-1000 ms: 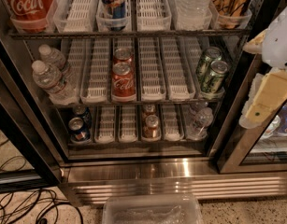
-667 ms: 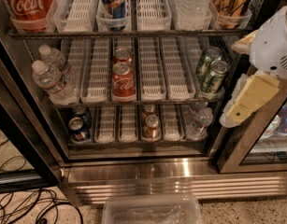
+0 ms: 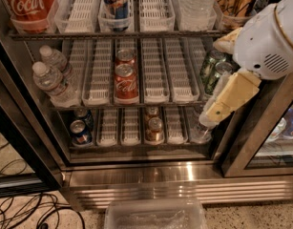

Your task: Pick redbull can from top shelf of fridge

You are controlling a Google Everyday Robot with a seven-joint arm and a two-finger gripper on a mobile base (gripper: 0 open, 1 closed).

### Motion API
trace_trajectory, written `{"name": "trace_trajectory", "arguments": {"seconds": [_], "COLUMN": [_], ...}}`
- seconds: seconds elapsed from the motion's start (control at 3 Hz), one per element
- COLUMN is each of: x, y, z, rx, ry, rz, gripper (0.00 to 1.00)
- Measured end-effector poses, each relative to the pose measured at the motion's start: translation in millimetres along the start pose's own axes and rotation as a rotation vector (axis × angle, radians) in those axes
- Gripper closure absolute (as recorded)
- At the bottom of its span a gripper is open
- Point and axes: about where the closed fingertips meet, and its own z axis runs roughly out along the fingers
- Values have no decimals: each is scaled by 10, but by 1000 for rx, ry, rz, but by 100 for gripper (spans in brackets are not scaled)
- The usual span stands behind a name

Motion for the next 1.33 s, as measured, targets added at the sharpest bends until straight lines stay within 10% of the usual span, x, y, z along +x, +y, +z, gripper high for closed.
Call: {"name": "trace_trajectory", "arguments": {"seconds": [1.33], "x": [-902], "y": [-43], "z": [595], "rx": [66], "ry": [-269], "rz": [165], "gripper": [0]}}
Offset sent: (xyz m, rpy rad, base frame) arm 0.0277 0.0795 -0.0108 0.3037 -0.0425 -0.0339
